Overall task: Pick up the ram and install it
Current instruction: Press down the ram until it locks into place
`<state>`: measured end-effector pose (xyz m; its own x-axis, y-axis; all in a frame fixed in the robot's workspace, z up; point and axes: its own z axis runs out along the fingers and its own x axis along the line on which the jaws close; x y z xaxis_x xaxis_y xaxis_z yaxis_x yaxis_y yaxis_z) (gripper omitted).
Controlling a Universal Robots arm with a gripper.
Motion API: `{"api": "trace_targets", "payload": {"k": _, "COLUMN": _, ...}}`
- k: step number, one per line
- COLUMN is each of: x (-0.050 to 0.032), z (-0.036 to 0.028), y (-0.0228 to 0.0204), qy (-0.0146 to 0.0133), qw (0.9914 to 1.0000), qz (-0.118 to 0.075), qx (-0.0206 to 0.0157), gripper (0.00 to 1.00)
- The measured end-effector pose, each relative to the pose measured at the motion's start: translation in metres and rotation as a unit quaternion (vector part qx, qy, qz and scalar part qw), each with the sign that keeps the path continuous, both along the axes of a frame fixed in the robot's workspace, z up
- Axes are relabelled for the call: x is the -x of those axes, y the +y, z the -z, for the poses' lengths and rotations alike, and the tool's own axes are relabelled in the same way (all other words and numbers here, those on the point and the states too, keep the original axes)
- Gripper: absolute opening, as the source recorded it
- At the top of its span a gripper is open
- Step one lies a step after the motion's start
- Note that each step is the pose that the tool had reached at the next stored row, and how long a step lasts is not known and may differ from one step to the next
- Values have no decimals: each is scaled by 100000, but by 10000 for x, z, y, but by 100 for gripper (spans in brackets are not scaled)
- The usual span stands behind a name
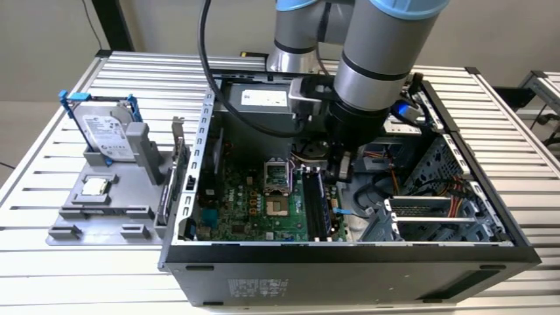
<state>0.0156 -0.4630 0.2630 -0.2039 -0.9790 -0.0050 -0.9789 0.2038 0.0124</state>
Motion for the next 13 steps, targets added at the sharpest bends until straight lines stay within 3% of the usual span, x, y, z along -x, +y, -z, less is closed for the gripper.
{"api": "trace_targets", "payload": {"k": 8, "x": -2, "z": 0, "y": 0, "qy": -74, "qw": 99882, "qz": -4857, "qx": -35, "gripper": 0}}
{"api": "trace_targets", "payload": {"k": 13, "x": -1, "z": 1, "y": 0, "qy": -138, "qw": 99812, "qz": -6134, "qx": -52, "gripper": 0}}
